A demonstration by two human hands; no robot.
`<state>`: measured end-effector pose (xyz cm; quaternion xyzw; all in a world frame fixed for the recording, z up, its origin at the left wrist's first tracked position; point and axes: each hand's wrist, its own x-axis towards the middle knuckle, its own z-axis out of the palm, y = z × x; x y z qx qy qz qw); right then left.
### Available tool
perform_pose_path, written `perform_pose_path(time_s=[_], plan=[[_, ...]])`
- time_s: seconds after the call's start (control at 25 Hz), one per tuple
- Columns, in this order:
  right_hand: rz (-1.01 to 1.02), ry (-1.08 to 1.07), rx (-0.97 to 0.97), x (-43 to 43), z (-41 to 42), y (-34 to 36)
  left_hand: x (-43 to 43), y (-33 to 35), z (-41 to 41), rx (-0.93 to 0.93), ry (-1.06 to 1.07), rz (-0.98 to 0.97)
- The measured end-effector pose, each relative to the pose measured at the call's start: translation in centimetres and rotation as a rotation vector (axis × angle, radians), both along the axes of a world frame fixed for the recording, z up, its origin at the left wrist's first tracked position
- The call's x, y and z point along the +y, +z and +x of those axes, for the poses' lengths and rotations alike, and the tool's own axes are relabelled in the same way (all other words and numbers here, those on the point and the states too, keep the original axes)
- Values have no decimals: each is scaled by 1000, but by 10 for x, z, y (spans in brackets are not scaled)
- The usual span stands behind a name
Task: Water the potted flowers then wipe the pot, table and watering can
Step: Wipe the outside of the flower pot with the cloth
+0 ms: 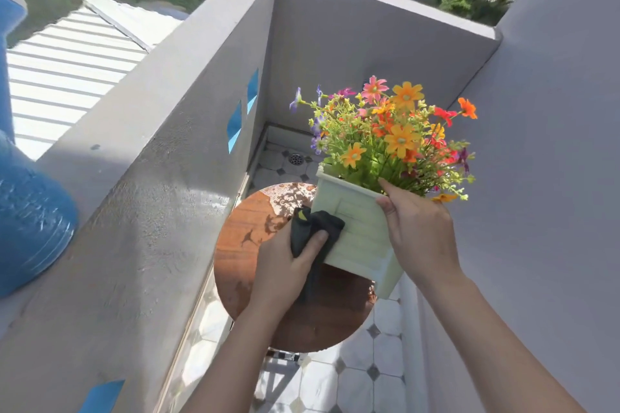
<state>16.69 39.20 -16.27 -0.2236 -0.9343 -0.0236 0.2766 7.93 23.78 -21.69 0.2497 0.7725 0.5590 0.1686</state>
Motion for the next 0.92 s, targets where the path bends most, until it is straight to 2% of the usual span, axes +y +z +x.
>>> perform_pose_path(time_s=[0.2,0.32,0.4,0.52,0.64,0.68,0.76,0.84,0.92], plan=[[-7,-11,7,-5,-1,2,-2,-1,2,57,21,-4],[-30,7,-15,-4,0,2,5,2,1,179,72,55],[-45,12,-37,-1,0,4,15,8,-7,192,80,119],[-186,-4,-79,-1,-2,9,24,13,-11,1,117,135],[-171,3,-59,-5,-4,8,14,3,-10,-421,144,-71],[-154,6,-46,-4,-4,7,9,1,-6,-471,160,-110],[-141,39,-28,-1,-4,7,0,3,5,-308,178,-109],[-159,91,-65,3,-3,9,-2,9,11,-141,200,14],[-149,139,-90,7,1,10,2,12,8,-129,188,174]])
